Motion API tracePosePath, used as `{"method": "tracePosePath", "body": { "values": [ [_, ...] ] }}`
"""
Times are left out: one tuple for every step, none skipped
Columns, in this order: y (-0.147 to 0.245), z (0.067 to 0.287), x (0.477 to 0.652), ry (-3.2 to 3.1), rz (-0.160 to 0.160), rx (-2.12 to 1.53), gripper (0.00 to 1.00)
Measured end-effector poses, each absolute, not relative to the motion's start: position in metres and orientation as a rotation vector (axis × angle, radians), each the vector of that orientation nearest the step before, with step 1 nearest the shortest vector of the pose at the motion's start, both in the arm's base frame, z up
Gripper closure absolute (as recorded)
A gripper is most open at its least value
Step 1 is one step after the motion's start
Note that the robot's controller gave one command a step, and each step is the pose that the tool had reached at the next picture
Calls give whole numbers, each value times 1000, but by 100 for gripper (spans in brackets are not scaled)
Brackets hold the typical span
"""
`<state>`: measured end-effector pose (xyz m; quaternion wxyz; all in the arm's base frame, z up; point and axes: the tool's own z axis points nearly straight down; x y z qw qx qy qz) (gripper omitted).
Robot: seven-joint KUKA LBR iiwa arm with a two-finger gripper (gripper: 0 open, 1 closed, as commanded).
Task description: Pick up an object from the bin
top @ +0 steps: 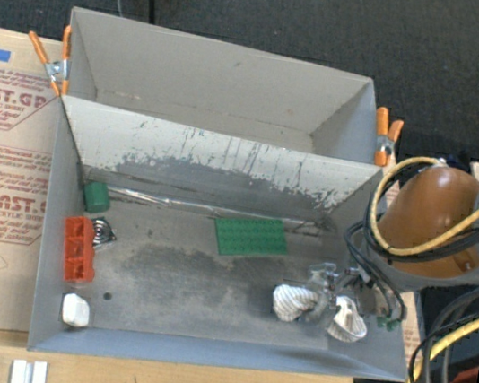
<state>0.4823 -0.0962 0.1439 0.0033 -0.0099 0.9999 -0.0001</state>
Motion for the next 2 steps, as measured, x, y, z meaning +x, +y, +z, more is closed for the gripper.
{"method": "tracePosePath", "body": {
  "values": [
    [-93, 189, 483, 3139, 1, -70, 100],
    [-85, 256, 482, 3137, 1, -74, 100]
  ]
}}
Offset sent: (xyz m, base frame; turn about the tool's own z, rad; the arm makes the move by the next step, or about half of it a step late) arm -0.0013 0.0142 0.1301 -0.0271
